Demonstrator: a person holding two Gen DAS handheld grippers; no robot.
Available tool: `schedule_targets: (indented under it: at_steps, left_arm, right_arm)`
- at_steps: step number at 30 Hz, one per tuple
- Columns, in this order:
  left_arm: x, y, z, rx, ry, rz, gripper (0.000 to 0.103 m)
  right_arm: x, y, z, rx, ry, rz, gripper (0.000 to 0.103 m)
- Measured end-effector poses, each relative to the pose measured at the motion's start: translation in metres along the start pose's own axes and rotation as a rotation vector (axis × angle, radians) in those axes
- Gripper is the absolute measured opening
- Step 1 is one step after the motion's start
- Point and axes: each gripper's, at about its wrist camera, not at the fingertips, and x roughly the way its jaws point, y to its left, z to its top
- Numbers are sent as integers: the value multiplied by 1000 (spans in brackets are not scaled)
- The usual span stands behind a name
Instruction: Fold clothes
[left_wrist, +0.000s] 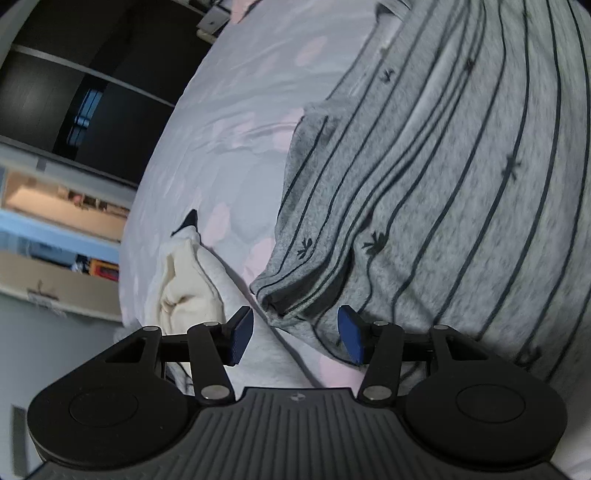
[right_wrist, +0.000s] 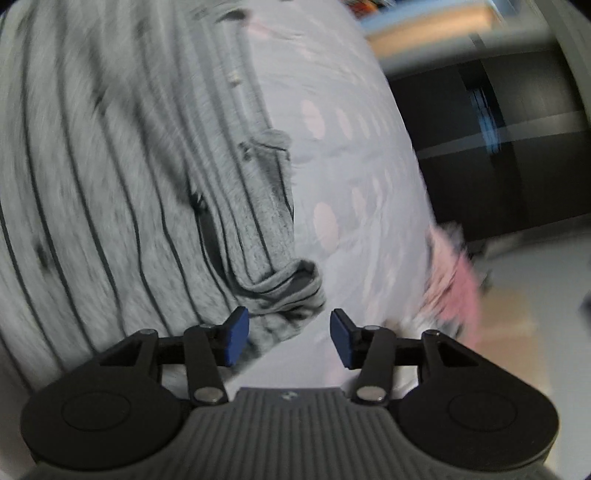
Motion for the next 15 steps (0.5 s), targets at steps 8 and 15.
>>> schedule_targets:
  at_steps: [8,15]
  left_arm:
    - [21,-7,-6,145,17,48,49]
    - [32,-15,-7,225,-4,46,49]
  right_arm:
    - [30,19,-19,-516,-81,-191,58]
    - [53,15,-26,-718,-170,-164,58]
